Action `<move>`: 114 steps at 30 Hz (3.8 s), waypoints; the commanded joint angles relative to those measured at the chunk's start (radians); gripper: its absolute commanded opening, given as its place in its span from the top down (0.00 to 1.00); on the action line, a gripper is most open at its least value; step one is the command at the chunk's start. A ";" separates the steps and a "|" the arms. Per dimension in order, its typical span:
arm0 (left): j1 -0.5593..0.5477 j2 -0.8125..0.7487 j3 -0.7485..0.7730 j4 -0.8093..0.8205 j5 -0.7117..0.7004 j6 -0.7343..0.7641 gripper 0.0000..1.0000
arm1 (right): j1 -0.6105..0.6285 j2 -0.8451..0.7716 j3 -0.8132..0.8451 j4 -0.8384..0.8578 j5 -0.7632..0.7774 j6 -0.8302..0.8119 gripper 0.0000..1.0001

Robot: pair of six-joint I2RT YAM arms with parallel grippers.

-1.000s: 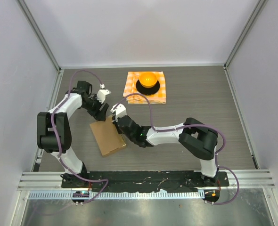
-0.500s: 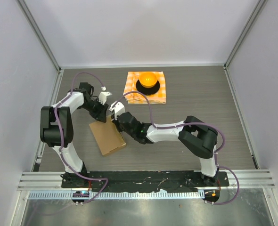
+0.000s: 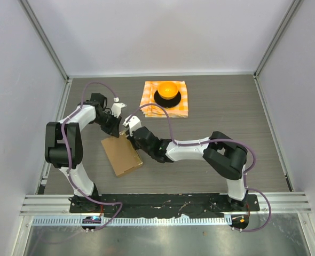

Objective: Unpack the express box

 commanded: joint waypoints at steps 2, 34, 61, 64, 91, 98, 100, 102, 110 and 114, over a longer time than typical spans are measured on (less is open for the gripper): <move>0.006 0.037 -0.073 0.059 -0.240 -0.044 1.00 | 0.053 -0.052 -0.017 -0.137 -0.012 0.036 0.99; 0.008 0.025 -0.117 0.065 -0.267 -0.067 1.00 | 0.162 -0.240 -0.152 -0.324 0.034 0.203 0.99; 0.008 0.008 -0.122 0.053 -0.241 -0.074 1.00 | 0.231 -0.318 -0.189 -0.421 0.080 0.251 0.99; 0.008 0.005 -0.113 0.029 -0.198 -0.070 1.00 | 0.226 -0.271 -0.153 -0.375 0.109 0.191 0.99; 0.008 0.049 -0.107 -0.125 -0.016 0.080 0.96 | 0.047 -0.054 -0.017 0.112 0.020 0.046 0.99; 0.008 0.049 -0.110 -0.122 -0.019 0.079 0.97 | 0.047 -0.083 -0.072 0.147 0.032 0.057 0.99; 0.008 0.051 -0.107 -0.123 -0.017 0.079 0.96 | 0.047 -0.080 -0.075 0.150 0.034 0.065 0.99; 0.008 0.054 -0.102 -0.123 -0.019 0.076 0.94 | 0.048 -0.082 -0.078 0.149 0.032 0.077 0.99; 0.008 0.051 -0.073 -0.148 -0.016 0.068 0.83 | 0.051 -0.132 -0.173 0.153 0.048 0.118 0.99; 0.008 0.054 -0.076 -0.156 -0.017 0.062 0.83 | 0.068 -0.134 -0.216 0.172 0.064 0.141 0.99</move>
